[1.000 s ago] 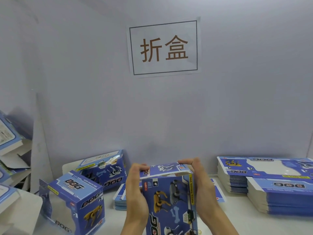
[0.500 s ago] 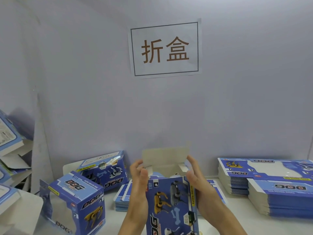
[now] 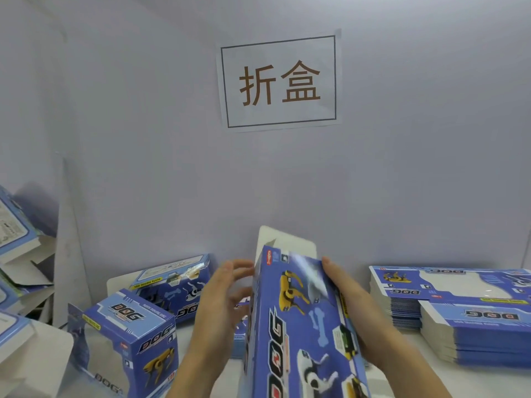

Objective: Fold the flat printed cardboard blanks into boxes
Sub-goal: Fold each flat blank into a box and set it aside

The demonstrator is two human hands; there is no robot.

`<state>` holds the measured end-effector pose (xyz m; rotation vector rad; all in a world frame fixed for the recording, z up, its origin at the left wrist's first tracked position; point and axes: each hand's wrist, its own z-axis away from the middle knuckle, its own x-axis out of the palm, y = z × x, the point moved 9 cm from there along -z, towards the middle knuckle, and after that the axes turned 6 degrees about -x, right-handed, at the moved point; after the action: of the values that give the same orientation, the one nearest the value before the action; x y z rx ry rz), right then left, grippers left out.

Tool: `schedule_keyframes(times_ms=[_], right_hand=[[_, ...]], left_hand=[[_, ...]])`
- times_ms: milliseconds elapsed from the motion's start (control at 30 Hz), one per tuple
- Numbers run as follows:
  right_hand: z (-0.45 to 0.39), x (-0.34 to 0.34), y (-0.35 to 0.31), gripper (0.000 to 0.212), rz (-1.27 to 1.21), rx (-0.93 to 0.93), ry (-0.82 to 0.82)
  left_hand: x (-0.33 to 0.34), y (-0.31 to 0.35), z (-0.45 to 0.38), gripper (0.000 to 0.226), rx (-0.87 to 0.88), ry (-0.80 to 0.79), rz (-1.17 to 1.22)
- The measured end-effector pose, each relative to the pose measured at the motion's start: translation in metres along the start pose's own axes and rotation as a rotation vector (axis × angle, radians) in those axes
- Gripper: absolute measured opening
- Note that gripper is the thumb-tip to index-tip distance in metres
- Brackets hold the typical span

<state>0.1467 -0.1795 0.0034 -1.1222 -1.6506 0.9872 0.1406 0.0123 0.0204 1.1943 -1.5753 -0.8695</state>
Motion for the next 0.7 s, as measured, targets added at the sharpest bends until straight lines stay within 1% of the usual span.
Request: schedule_keyframes(times_ms=[33,67,100,133,167,200,233,267,300,333,367,400,433,467,533,600,633,700], right_hand=[[0.001,0.003,0.005,0.044,-0.014,0.007,-0.057],[0.003,0.004,0.010,0.055,0.012,0.013,-0.095],[0.007,0.011,0.012,0.061,0.051,0.002,-0.172],[0.016,0.026,0.012,0.054,0.080,0.001,-0.279],[0.027,0.038,0.012,0.061,0.015,0.071,-0.343],[0.030,0.037,0.018,0.110,0.043,0.141,-0.336],[0.030,0.032,0.023,0.160,0.115,0.138,-0.336],[0.031,0.029,0.025,0.169,0.129,0.124,-0.321],[0.029,0.031,0.026,0.142,0.140,0.188,-0.358],[0.022,0.026,0.027,0.097,0.136,0.233,-0.283],[0.010,0.009,0.032,0.061,0.094,0.251,-0.134],[0.005,-0.009,0.035,0.039,0.099,0.224,0.001],[0.006,-0.020,0.037,0.028,0.113,0.204,0.079],[0.002,-0.021,0.037,0.022,0.143,0.187,0.108],[0.003,-0.014,0.031,0.016,0.193,0.151,0.102],[0.003,-0.017,0.028,0.015,0.272,0.117,0.157],[0.003,-0.020,0.027,0.017,0.300,0.101,0.184],[0.004,-0.020,0.023,0.016,0.295,0.080,0.205]], left_hand=[[-0.006,0.000,-0.002,0.033,-0.022,0.045,0.000],[-0.012,-0.004,-0.003,0.028,-0.063,0.088,-0.002],[-0.018,-0.009,-0.004,0.023,-0.111,0.119,-0.004],[-0.021,-0.014,-0.003,0.018,-0.150,0.130,-0.025],[-0.022,-0.018,-0.003,0.012,-0.175,0.111,-0.066],[-0.023,-0.019,-0.003,0.009,-0.191,0.088,-0.122],[-0.026,-0.021,-0.004,0.013,-0.204,0.080,-0.179],[-0.029,-0.022,-0.005,0.017,-0.224,0.081,-0.227],[-0.034,-0.023,-0.007,0.018,-0.248,0.077,-0.259],[-0.035,-0.024,-0.008,0.018,-0.269,0.065,-0.290],[-0.035,-0.026,-0.011,0.016,-0.282,0.046,-0.320],[-0.033,-0.029,-0.013,0.015,-0.296,0.023,-0.361],[-0.029,-0.034,-0.015,0.015,-0.316,0.002,-0.391],[-0.024,-0.037,-0.015,0.016,-0.346,-0.012,-0.414],[-0.009,-0.048,-0.013,0.016,-0.412,-0.067,-0.429],[0.006,-0.053,-0.011,0.010,-0.423,-0.133,-0.390],[0.009,-0.053,-0.010,0.008,-0.407,-0.142,-0.373],[0.011,-0.049,-0.008,0.011,-0.365,-0.135,-0.361]])
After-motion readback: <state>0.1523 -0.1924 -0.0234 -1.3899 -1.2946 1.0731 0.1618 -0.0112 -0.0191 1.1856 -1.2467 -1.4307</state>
